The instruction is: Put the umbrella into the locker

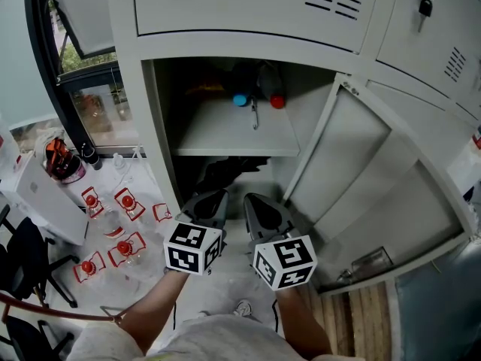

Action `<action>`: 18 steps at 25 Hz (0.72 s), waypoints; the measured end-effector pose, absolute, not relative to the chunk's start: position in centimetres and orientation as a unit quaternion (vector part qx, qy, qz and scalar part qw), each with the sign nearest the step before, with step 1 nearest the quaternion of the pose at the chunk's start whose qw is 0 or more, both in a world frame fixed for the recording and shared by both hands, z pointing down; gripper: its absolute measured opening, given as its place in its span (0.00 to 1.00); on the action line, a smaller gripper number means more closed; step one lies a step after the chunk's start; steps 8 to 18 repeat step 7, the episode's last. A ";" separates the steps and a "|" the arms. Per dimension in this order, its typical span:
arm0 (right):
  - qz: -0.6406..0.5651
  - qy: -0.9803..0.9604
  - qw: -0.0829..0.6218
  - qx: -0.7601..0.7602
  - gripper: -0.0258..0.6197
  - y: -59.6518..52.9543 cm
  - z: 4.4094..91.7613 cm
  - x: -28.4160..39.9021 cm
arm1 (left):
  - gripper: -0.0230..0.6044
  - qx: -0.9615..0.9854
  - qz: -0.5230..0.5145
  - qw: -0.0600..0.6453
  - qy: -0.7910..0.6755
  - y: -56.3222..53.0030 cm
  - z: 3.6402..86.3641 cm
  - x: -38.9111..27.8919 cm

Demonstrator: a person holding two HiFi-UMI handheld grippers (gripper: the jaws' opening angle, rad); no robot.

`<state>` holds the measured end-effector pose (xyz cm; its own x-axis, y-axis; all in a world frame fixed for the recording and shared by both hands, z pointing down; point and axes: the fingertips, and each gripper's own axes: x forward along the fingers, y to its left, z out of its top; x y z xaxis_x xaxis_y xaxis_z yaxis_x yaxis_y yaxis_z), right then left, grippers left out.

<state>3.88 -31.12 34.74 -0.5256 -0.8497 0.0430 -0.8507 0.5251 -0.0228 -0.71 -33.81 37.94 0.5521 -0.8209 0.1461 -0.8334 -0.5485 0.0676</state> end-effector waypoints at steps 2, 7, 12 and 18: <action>0.021 -0.873 0.014 0.487 0.04 -31.1 34.8 3.9 | 0.05 0.879 0.048 0.066 -0.470 -33.8 38.0 -0.7; 0.021 -0.873 0.015 0.488 0.04 -31.1 34.8 3.9 | 0.05 0.880 0.049 0.067 -0.468 -33.7 38.0 -0.6; 0.021 -0.873 0.015 0.488 0.04 -31.1 34.8 3.9 | 0.05 0.880 0.049 0.067 -0.468 -33.7 38.0 -0.6; 0.021 -0.873 0.015 0.488 0.04 -31.1 34.8 3.9 | 0.05 0.880 0.049 0.067 -0.468 -33.7 38.0 -0.6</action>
